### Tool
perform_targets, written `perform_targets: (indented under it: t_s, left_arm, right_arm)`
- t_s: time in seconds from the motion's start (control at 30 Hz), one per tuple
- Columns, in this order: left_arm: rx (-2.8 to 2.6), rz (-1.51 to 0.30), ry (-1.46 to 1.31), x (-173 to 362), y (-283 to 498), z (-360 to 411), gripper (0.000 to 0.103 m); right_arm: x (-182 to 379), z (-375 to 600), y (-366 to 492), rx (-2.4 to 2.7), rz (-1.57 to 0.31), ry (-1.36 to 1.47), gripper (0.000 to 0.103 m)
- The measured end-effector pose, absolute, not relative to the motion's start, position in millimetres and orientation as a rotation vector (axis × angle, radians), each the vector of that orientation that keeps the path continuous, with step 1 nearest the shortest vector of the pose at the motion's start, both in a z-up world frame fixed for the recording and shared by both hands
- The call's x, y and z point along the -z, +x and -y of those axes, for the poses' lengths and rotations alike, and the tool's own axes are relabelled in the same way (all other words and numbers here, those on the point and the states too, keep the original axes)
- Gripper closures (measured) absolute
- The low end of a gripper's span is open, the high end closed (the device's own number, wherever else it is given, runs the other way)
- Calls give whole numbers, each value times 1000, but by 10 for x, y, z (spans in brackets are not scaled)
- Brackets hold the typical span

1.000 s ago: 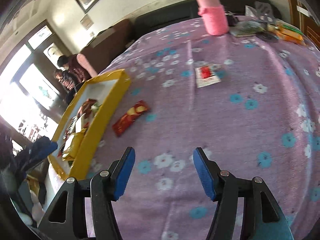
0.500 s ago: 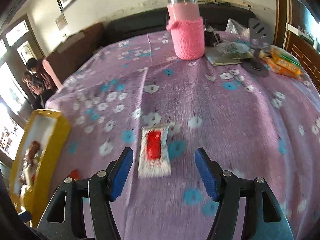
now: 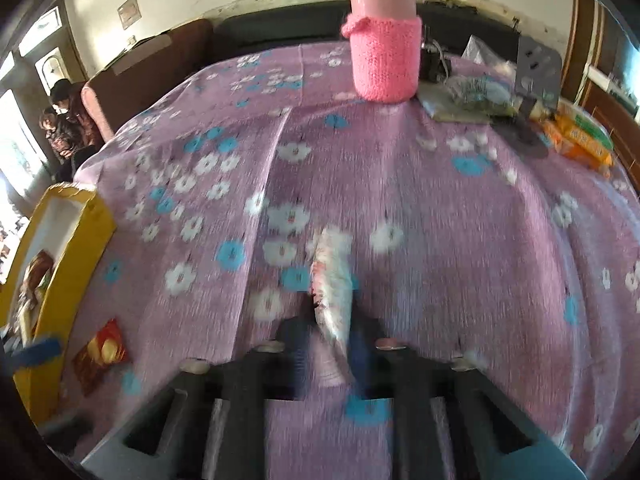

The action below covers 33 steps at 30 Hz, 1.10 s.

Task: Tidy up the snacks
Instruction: 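Grasp red chocolate bar with left gripper while right gripper grasps white sauce packet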

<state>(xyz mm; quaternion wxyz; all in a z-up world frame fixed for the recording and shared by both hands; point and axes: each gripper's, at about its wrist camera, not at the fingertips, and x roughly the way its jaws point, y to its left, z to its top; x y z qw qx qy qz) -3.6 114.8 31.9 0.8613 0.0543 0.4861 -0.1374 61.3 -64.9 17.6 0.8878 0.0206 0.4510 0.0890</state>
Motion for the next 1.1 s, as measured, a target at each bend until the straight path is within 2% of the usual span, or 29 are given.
perform_targets:
  t_s: [0.07, 0.13, 0.2, 0.23, 0.4, 0.5, 0.53, 0.6, 0.63, 0.67, 0.9, 0.93, 0.97, 1.0, 1.07, 1.1]
  left_arm:
    - [270, -1078, 138, -211, 26, -1123, 35]
    - [274, -1096, 172, -169, 0, -1058, 44]
    - [289, -1095, 146, -200, -54, -1059, 47]
    - [325, -1112, 100, -196, -80, -1077, 60]
    - [375, -1105, 43, -197, -314, -1085, 60]
    - [356, -1068, 35, -285, -358, -1080, 60]
    - [331, -1055, 30, -318, -321, -1087, 58]
    - [296, -1055, -7, -326, -214, -1110, 47]
    - [289, -1057, -27, -309, -167, -1091, 42]
    - [286, -1059, -40, -287, -110, -1058, 41]
    - [224, -1022, 123, -145, 100, -668, 39]
    - [226, -1017, 124, -152, 105, -672, 48]
    - [237, -1007, 123, -166, 99, -685, 67]
    - [249, -999, 120, -180, 87, -705, 74]
    - [265, -1001, 92, -191, 86, -773, 79]
    - [269, -1001, 68, -195, 83, -818, 79]
  right_arm:
    - [-177, 671, 491, -199, -946, 35, 90]
    - [-168, 670, 380, -214, -951, 31, 90]
    - [-154, 663, 246, -235, -958, 28, 93]
    - [-156, 660, 197, -245, -961, 29, 93]
    - [-161, 695, -107, -312, -968, 61, 94]
    - [-180, 791, -175, -352, -957, 131, 89]
    - [-195, 848, -167, -348, -945, 164, 85]
    - [-252, 970, -116, -329, -910, 225, 53]
    - [-292, 1006, -60, -315, -882, 241, 49]
    - [-345, 1021, 19, -294, -849, 234, 47]
    - [-287, 789, 658, -215, -879, 93, 48]
    - [-242, 768, 714, -204, -890, 81, 48]
    - [-193, 759, 764, -200, -906, 77, 47]
    - [-177, 784, 735, -194, -890, 64, 50]
    - [-182, 744, 706, -179, -882, 25, 77]
    - [-187, 753, 687, -195, -882, 39, 80]
